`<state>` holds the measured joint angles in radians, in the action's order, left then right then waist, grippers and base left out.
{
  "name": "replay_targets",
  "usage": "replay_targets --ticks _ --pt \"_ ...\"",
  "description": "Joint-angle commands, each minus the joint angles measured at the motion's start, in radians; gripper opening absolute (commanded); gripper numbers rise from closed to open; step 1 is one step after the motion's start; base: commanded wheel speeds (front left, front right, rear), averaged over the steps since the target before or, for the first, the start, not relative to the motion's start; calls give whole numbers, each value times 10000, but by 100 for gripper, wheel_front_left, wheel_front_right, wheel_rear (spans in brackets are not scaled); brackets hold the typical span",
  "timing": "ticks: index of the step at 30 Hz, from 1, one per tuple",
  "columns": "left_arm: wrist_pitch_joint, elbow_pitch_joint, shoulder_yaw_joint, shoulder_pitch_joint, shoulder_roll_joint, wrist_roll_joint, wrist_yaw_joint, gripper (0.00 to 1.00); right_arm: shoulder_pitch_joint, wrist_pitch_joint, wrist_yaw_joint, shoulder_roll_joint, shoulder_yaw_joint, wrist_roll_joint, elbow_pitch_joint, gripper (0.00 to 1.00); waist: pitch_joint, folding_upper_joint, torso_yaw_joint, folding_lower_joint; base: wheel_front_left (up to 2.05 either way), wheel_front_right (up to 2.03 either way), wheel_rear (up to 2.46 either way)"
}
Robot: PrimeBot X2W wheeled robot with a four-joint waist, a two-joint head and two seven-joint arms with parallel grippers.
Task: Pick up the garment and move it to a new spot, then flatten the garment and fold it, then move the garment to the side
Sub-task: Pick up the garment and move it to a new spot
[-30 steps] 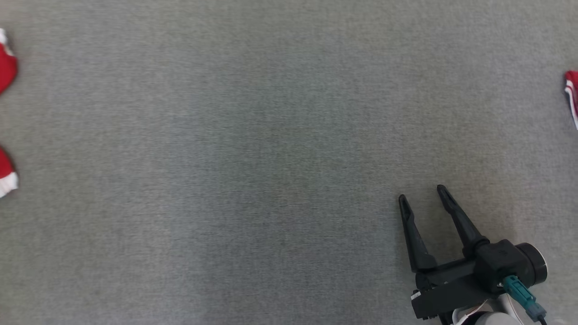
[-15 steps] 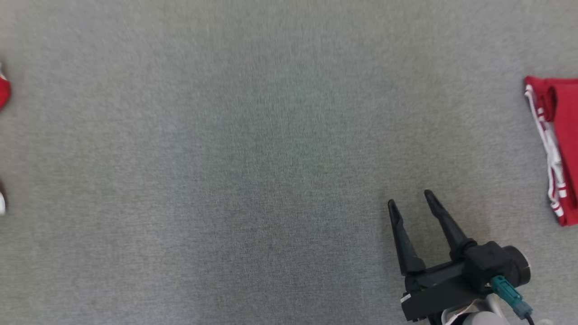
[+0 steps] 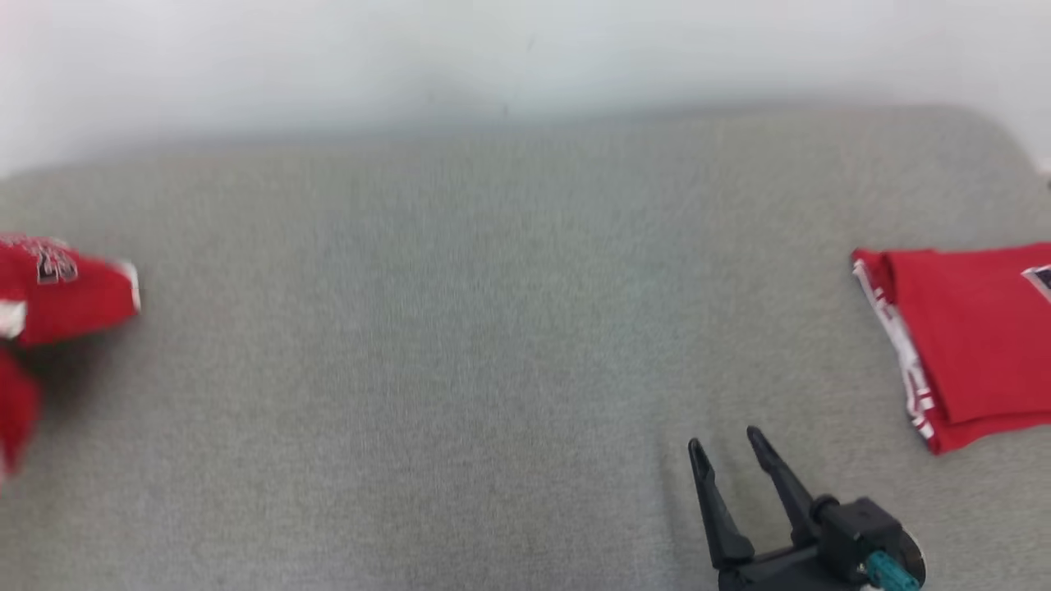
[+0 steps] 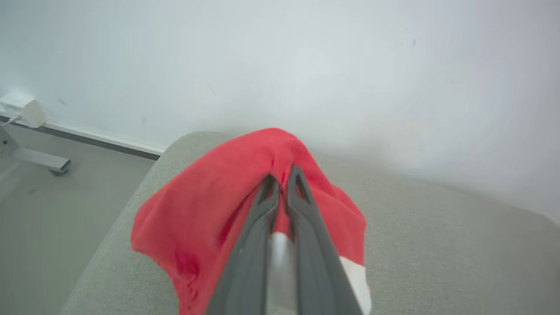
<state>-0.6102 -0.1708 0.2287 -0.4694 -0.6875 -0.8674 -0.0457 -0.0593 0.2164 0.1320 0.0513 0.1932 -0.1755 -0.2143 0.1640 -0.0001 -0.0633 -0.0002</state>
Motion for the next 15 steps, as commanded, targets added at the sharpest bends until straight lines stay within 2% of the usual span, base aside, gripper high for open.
replay_targets --ticks 1,9,15 --pt "-92 403 -168 -216 113 54 15 0 240 76 -33 -8 13 -110 -84 100 -1662 1 -428 2 0 0 0" --pt "43 1876 -1150 -1172 836 206 108 0 180 163 -33 -5 267 -339 -232 100 -2184 1 -1446 2 0 0 0" --pt "162 2678 -2173 -1285 1854 207 125 0 99 118 -33 -4 494 -374 -328 100 -2191 1 -2331 2 0 0 0"
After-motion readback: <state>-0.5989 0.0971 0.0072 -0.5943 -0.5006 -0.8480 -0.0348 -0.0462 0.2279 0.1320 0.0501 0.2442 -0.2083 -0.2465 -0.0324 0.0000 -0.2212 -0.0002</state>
